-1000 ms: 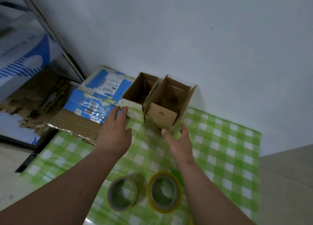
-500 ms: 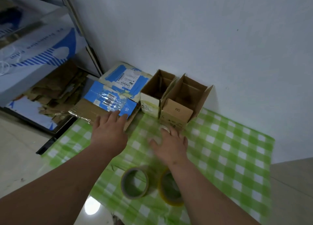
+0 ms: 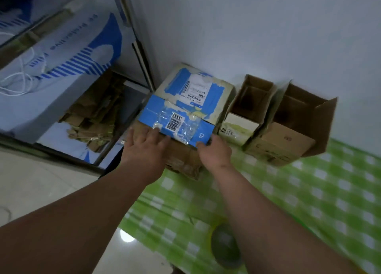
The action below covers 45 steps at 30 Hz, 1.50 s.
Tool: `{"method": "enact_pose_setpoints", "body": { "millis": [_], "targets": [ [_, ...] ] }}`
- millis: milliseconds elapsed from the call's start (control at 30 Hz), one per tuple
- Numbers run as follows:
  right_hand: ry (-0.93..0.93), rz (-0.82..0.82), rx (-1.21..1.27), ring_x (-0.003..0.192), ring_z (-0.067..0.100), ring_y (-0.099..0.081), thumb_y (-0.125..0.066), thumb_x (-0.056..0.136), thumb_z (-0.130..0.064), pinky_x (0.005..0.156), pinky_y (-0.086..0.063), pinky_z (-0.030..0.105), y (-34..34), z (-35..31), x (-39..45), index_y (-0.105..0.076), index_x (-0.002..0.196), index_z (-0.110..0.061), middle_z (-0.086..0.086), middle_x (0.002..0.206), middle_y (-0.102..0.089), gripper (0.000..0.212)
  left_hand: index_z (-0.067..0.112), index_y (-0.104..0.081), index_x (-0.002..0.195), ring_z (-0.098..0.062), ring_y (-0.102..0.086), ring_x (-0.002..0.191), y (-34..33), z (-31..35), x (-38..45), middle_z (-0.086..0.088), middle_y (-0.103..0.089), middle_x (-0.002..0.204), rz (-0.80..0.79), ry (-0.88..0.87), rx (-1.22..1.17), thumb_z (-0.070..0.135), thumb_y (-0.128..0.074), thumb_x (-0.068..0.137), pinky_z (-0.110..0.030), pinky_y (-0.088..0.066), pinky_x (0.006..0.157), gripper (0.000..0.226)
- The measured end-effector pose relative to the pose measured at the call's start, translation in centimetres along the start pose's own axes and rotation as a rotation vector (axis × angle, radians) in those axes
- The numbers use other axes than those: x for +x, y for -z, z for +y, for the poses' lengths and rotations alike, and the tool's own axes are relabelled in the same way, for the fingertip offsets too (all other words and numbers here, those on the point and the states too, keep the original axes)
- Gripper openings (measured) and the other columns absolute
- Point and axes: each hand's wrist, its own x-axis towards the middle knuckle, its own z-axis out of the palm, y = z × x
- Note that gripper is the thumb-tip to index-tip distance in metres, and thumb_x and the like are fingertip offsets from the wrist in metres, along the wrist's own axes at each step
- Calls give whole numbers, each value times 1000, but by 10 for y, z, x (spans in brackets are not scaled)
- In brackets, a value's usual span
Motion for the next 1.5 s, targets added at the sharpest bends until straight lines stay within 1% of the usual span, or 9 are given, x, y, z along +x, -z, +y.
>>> {"method": "enact_pose_setpoints", "body": {
  "millis": [100, 167, 233, 433, 867, 1000, 1100, 1367, 1500],
  "targets": [
    [-114, 48, 250, 115, 31, -56, -63, 91, -36, 101, -45, 41, -5, -12, 9, -57, 126, -14, 7, 127, -60, 42, 46, -13, 151, -26, -3, 150, -9, -12, 13, 2, -3, 165, 0, -28, -13, 50, -41, 94, -58, 14, 113, 64],
    [-163, 93, 464, 85, 20, -62, -67, 89, -27, 84, -51, 37, -6, -17, 10, -60, 93, -22, 4, 102, -66, 9, 48, -8, 152, -26, -4, 150, -14, -14, 17, 3, 0, 165, -16, -38, -22, 52, -40, 94, -58, 14, 112, 66],
    [-157, 127, 513, 69, 14, -57, -67, 89, -22, 74, -50, 36, -8, -19, 12, -51, 74, -25, 0, 82, -62, 22, 46, -5, 152, -27, -7, 149, -18, -16, 20, 2, 2, 165, -29, -45, -31, 55, -39, 94, -58, 13, 112, 68],
    [-64, 130, 563, 66, 13, -47, -60, 96, -23, 56, -36, 27, -4, -39, 3, -45, 77, -19, -1, 77, -51, 24, 44, -11, 150, -27, -18, 148, -10, -22, 20, 3, -7, 164, 141, -34, -184, 48, -54, 91, -57, 5, 117, 73],
    [256, -86, 726, 101, 16, -67, -61, 94, -13, 94, -52, 40, 24, -54, -61, -64, 99, -26, -3, 106, -72, 15, 41, -7, 154, -31, -8, 149, 45, -18, -17, -4, -8, 164, 502, 57, -410, 22, -76, 75, -57, -6, 118, 106],
    [427, -186, 664, 86, 8, -67, -60, 93, -4, 83, -54, 27, 46, -50, -92, -64, 95, -20, -2, 96, -71, 16, 44, 0, 153, -31, -5, 150, 61, -15, -42, -2, -8, 164, 523, 5, -386, 30, -79, 71, -59, 0, 117, 115],
    [491, -181, 611, 85, 17, -61, -62, 92, -4, 84, -52, 40, 62, -41, -115, -62, 95, -5, 9, 93, -67, 3, 39, -10, 154, -31, -16, 147, 70, -9, -67, -2, -25, 159, 524, -75, -360, 45, -84, 65, -63, -2, 115, 116],
    [402, 138, 825, 90, 17, -63, -59, 83, -47, 78, -49, 31, 88, 10, -169, -65, 85, -30, -4, 95, -70, 18, 26, -34, 149, -31, -36, 129, 101, 31, -140, -9, -45, 137, 526, 56, -705, 56, -87, 52, -54, -29, 111, 114],
    [305, 334, 815, 93, 15, -58, -64, 91, -32, 77, -47, 26, 102, 48, -178, -60, 104, -23, -3, 102, -62, 16, 26, -35, 148, -25, -43, 125, 111, 40, -171, -2, -46, 133, 437, -14, -926, 46, -94, 51, -46, -40, 106, 116]
  ]
}}
